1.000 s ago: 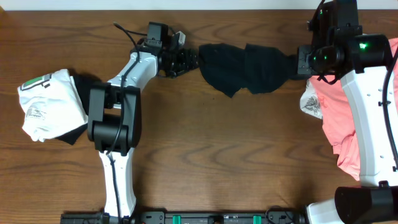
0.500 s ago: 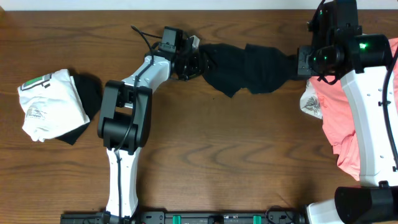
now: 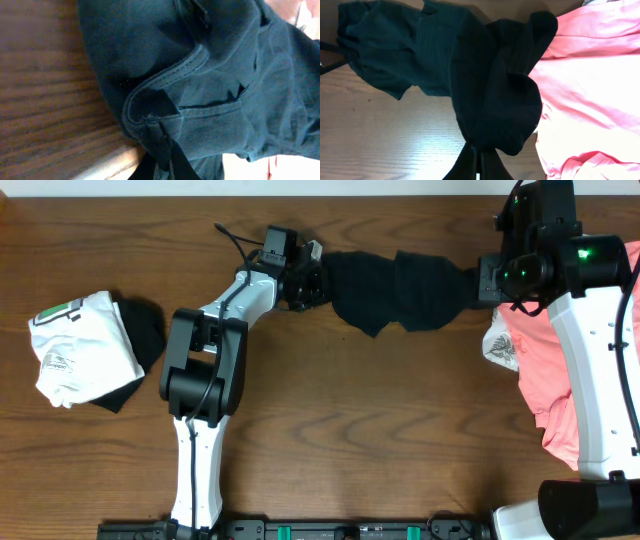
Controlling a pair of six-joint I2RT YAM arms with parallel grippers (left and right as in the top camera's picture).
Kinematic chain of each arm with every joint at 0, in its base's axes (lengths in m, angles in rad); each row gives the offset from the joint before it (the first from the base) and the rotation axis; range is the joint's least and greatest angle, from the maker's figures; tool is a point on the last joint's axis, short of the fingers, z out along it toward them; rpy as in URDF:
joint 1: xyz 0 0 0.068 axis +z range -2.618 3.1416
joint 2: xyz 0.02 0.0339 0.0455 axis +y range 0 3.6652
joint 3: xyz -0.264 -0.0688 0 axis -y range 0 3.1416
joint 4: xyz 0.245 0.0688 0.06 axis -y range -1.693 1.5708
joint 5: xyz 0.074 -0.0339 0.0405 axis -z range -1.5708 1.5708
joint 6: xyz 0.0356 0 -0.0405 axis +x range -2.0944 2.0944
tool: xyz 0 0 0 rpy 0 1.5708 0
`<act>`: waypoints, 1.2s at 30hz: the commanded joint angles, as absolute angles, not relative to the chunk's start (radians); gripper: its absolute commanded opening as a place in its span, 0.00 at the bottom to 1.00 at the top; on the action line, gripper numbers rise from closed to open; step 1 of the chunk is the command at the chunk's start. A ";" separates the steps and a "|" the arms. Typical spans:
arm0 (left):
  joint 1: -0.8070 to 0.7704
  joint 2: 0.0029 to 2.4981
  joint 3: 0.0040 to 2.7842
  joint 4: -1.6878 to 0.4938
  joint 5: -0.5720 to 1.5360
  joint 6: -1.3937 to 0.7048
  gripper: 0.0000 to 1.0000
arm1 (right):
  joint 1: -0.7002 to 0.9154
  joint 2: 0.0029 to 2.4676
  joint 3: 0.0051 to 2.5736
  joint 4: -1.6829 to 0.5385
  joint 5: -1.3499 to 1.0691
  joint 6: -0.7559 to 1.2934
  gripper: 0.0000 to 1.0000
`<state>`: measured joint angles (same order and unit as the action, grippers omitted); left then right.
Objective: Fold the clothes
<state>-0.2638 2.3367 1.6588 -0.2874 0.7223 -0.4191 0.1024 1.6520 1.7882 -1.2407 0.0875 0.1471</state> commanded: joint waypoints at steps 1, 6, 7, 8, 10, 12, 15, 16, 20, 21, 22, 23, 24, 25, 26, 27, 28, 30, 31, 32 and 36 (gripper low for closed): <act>-0.264 2.323 1.653 -0.321 0.718 -0.407 0.06 | 0.093 1.657 1.785 -1.242 0.098 0.133 0.01; -0.254 2.211 1.653 -0.451 0.661 -0.356 0.06 | 0.092 1.657 1.785 -1.241 0.099 0.124 0.01; -0.252 2.179 1.653 -0.485 0.632 -0.340 0.06 | 0.092 1.657 1.785 -1.238 0.101 0.125 0.01; -0.247 2.134 1.653 -0.525 0.596 -0.323 0.06 | 0.092 1.657 1.785 -1.234 0.101 0.121 0.01; -0.239 2.061 1.653 -0.579 0.556 -0.303 0.06 | 0.092 1.656 1.785 -1.230 0.101 0.114 0.01; -0.224 1.978 1.653 -0.630 0.543 -0.290 0.06 | 0.091 1.656 1.785 -1.230 0.101 0.114 0.01; -0.193 1.852 1.653 -0.694 0.540 -0.288 0.06 | 0.091 1.654 1.785 -1.232 0.101 0.114 0.01; -0.183 1.823 1.653 -0.707 0.540 -0.288 0.06 | 0.091 1.653 1.785 -1.232 0.101 0.114 0.01; -0.132 1.692 1.653 -0.776 0.538 -0.274 0.06 | 0.091 1.653 1.785 -1.234 0.101 0.115 0.01; -0.117 1.653 1.653 -0.801 0.533 -0.259 0.06 | 0.091 1.654 1.785 -1.235 0.101 0.115 0.01; -0.107 1.628 1.653 -0.817 0.524 -0.258 0.06 | 0.091 1.653 1.785 -1.234 0.101 0.115 0.01; -0.098 1.607 1.653 -0.833 0.511 -0.258 0.06 | 0.091 1.654 1.785 -1.234 0.101 0.115 0.01; -0.091 1.588 1.653 -0.849 0.499 -0.258 0.06 | 0.091 1.654 1.785 -1.234 0.101 0.114 0.01; -0.085 1.571 1.653 -0.863 0.487 -0.255 0.06 | 0.091 1.654 1.785 -1.234 0.101 0.115 0.01; -0.080 1.554 1.653 -0.877 0.474 -0.254 0.06 | 0.091 1.654 1.785 -1.234 0.101 0.114 0.01; -0.074 1.541 1.653 -0.891 0.460 -0.254 0.06 | 0.091 1.654 1.785 -1.234 0.101 0.114 0.01; -0.070 1.531 1.653 -0.902 0.449 -0.254 0.06 | 0.091 1.654 1.785 -1.234 0.101 0.114 0.01; -0.059 1.516 1.653 -0.928 0.432 -0.255 0.07 | 0.091 1.654 1.785 -1.235 0.101 0.114 0.01; -0.051 1.511 1.653 -0.937 0.432 -0.255 0.07 | 0.091 1.654 1.785 -1.235 0.101 0.114 0.01; -0.043 1.507 1.653 -0.947 0.432 -0.256 0.07 | 0.091 1.654 1.785 -1.235 0.101 0.114 0.01; -0.001 1.507 1.653 -0.982 0.410 -0.261 0.24 | 0.091 1.654 1.785 -1.242 0.101 0.114 0.01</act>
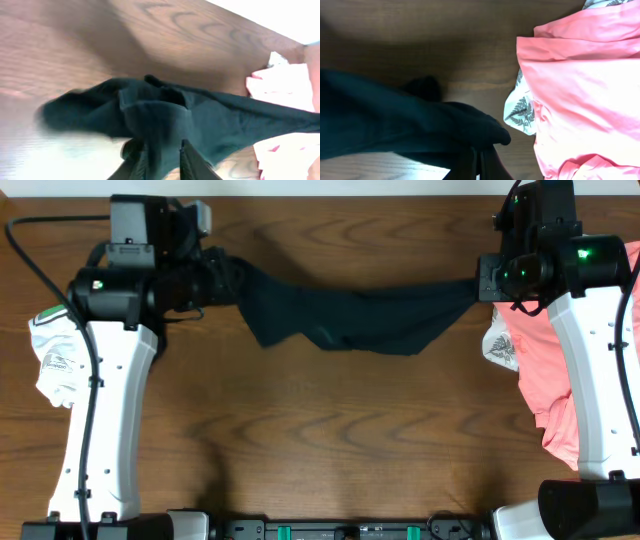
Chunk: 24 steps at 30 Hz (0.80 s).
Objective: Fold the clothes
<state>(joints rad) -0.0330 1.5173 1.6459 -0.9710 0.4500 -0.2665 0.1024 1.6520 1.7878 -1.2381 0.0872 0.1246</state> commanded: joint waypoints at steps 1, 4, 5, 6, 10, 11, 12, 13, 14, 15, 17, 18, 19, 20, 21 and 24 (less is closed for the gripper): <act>0.012 1.509 1.653 -0.976 0.416 -0.316 0.25 | 0.091 1.654 1.785 -1.242 0.101 0.114 0.01; 0.018 1.513 1.653 -0.969 0.425 -0.325 0.29 | 0.091 1.654 1.785 -1.237 0.101 0.114 0.01; 0.019 1.513 1.653 -0.973 0.425 -0.318 0.28 | 0.091 1.654 1.785 -1.237 0.101 0.114 0.01; 0.019 1.513 1.653 -0.981 0.425 -0.318 0.28 | 0.091 1.654 1.785 -1.237 0.101 0.115 0.01; 0.019 1.513 1.653 -1.018 0.425 -0.311 0.28 | 0.091 1.654 1.785 -1.237 0.101 0.115 0.01; 0.018 1.514 1.653 -1.031 0.425 -0.311 0.29 | 0.091 1.654 1.785 -1.237 0.101 0.115 0.01; 0.016 1.515 1.653 -1.049 0.423 -0.310 0.29 | 0.091 1.654 1.785 -1.237 0.101 0.115 0.01; 0.015 1.518 1.652 -1.066 0.418 -0.311 0.28 | 0.091 1.654 1.785 -1.238 0.101 0.115 0.01; 0.015 1.523 1.649 -1.081 0.409 -0.311 0.29 | 0.091 1.654 1.785 -1.238 0.101 0.115 0.01; 0.014 1.528 1.641 -1.089 0.404 -0.310 0.34 | 0.091 1.654 1.785 -1.238 0.101 0.115 0.01; 0.015 1.544 1.611 -1.090 0.400 -0.308 0.37 | 0.091 1.654 1.785 -1.238 0.100 0.115 0.01; 0.014 1.553 1.595 -1.087 0.399 -0.308 0.40 | 0.091 1.654 1.785 -1.238 0.097 0.115 0.01; 0.014 1.565 1.571 -1.076 0.400 -0.308 0.43 | 0.091 1.654 1.785 -1.238 0.097 0.115 0.01; 0.014 1.579 1.541 -1.059 0.400 -0.308 0.46 | 0.091 1.654 1.785 -1.238 0.097 0.115 0.01; 0.014 1.593 1.512 -1.040 0.404 -0.308 0.47 | 0.091 1.654 1.785 -1.238 0.097 0.115 0.01; 0.005 1.643 1.425 -0.977 0.432 -0.308 0.49 | 0.091 1.654 1.785 -1.238 0.097 0.116 0.01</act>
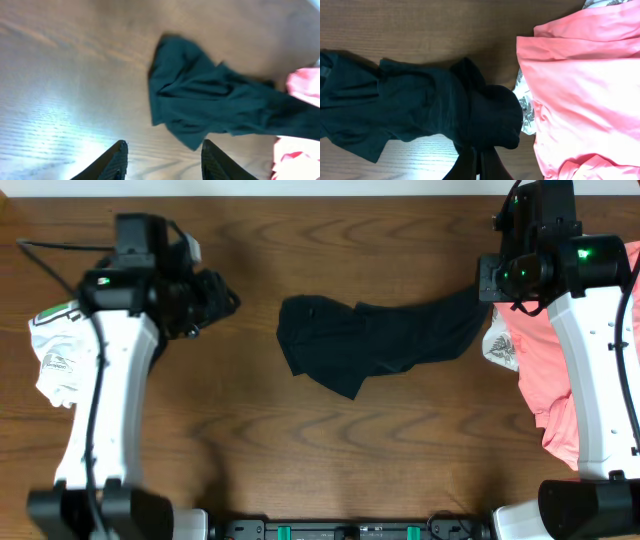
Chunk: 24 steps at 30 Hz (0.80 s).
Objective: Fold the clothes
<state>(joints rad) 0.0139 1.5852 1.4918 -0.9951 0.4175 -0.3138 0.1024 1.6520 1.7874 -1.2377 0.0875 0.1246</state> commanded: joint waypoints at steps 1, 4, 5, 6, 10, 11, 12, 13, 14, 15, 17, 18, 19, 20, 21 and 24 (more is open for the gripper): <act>-0.003 1.665 1.395 -0.951 0.453 -0.308 0.49 | 0.091 1.654 1.785 -1.238 0.097 0.116 0.01; -0.038 1.725 1.333 -0.886 0.535 -0.307 0.49 | 0.092 1.654 1.785 -1.238 0.097 0.117 0.01; -0.053 1.745 1.320 -0.868 0.551 -0.307 0.48 | 0.092 1.654 1.785 -1.238 0.097 0.118 0.01; -0.075 1.767 1.311 -0.849 0.553 -0.305 0.48 | 0.092 1.654 1.785 -1.238 0.096 0.118 0.01; -0.152 1.835 1.304 -0.804 0.553 -0.281 0.48 | 0.092 1.654 1.785 -1.239 0.096 0.118 0.01; -0.169 1.850 1.304 -0.793 0.553 -0.281 0.48 | 0.092 1.654 1.785 -1.240 0.096 0.118 0.01; -0.185 1.866 1.304 -0.779 0.554 -0.282 0.48 | 0.092 1.654 1.785 -1.241 0.096 0.118 0.01; -0.198 1.879 1.304 -0.767 0.554 -0.283 0.48 | 0.092 1.654 1.785 -1.242 0.096 0.118 0.01; -0.212 1.896 1.304 -0.751 0.554 -0.286 0.48 | 0.092 1.654 1.785 -1.242 0.093 0.118 0.01; -0.221 1.909 1.304 -0.737 0.554 -0.289 0.48 | 0.092 1.654 1.785 -1.242 0.090 0.118 0.01; -0.238 1.940 1.304 -0.709 0.554 -0.290 0.48 | 0.092 1.654 1.785 -1.242 0.081 0.118 0.01; -0.242 1.952 1.304 -0.703 0.554 -0.290 0.48 | 0.092 1.654 1.785 -1.242 0.078 0.118 0.01; -0.244 1.967 1.304 -0.700 0.554 -0.294 0.48 | 0.092 1.654 1.785 -1.242 0.078 0.118 0.01; -0.244 1.981 1.304 -0.701 0.554 -0.301 0.48 | 0.092 1.654 1.785 -1.242 0.078 0.118 0.01; -0.244 1.995 1.304 -0.701 0.554 -0.305 0.48 | 0.092 1.654 1.785 -1.242 0.078 0.118 0.01; -0.244 2.027 1.304 -0.698 0.554 -0.305 0.48 | 0.092 1.654 1.785 -1.242 0.078 0.118 0.01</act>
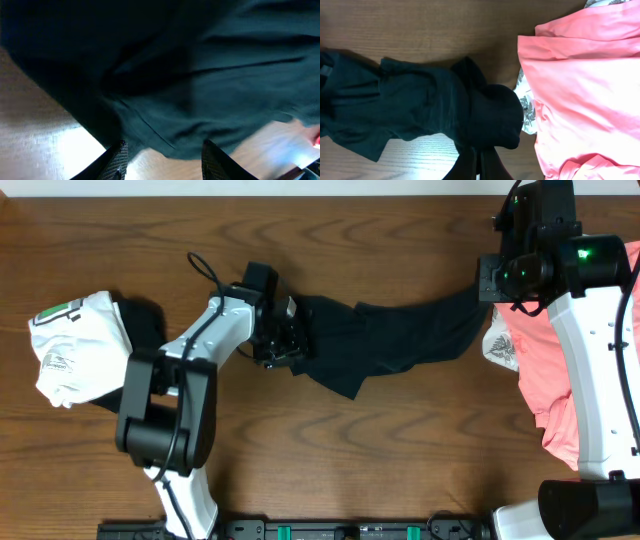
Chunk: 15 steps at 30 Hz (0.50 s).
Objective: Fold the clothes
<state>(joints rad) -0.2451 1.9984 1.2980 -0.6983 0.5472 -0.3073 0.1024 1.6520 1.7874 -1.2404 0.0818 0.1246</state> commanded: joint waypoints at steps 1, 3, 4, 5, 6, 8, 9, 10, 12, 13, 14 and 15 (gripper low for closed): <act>-0.244 2.037 1.304 -0.696 0.554 -0.304 0.48 | 0.092 1.654 1.785 -1.242 0.078 0.118 0.01; -0.244 2.051 1.304 -0.690 0.554 -0.305 0.48 | 0.092 1.654 1.785 -1.242 0.078 0.118 0.01; -0.244 2.055 1.304 -0.689 0.554 -0.305 0.48 | 0.092 1.654 1.785 -1.242 0.078 0.118 0.01; -0.244 2.059 1.304 -0.686 0.554 -0.304 0.48 | 0.092 1.654 1.785 -1.242 0.078 0.118 0.01; -0.244 2.059 1.304 -0.683 0.554 -0.304 0.48 | 0.092 1.654 1.785 -1.242 0.078 0.118 0.01; -0.244 2.059 1.304 -0.678 0.554 -0.305 0.48 | 0.092 1.654 1.785 -1.242 0.078 0.118 0.01; -0.244 2.059 1.304 -0.677 0.554 -0.305 0.48 | 0.092 1.654 1.785 -1.242 0.078 0.118 0.01; -0.244 2.059 1.304 -0.677 0.554 -0.305 0.49 | 0.092 1.654 1.785 -1.242 0.078 0.118 0.01; -0.244 2.059 1.304 -0.678 0.564 -0.306 0.48 | 0.092 1.654 1.785 -1.242 0.078 0.118 0.01; -0.242 2.059 1.305 -0.678 0.573 -0.308 0.48 | 0.092 1.654 1.785 -1.242 0.078 0.118 0.01; -0.241 2.059 1.305 -0.676 0.593 -0.308 0.48 | 0.092 1.654 1.785 -1.242 0.078 0.118 0.01; -0.239 2.059 1.306 -0.676 0.605 -0.308 0.48 | 0.092 1.654 1.785 -1.242 0.078 0.118 0.01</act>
<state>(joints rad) -0.2432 2.0319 1.2999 -0.6785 0.5770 -0.3103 0.1024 1.6520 1.7874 -1.2407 0.0795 0.1246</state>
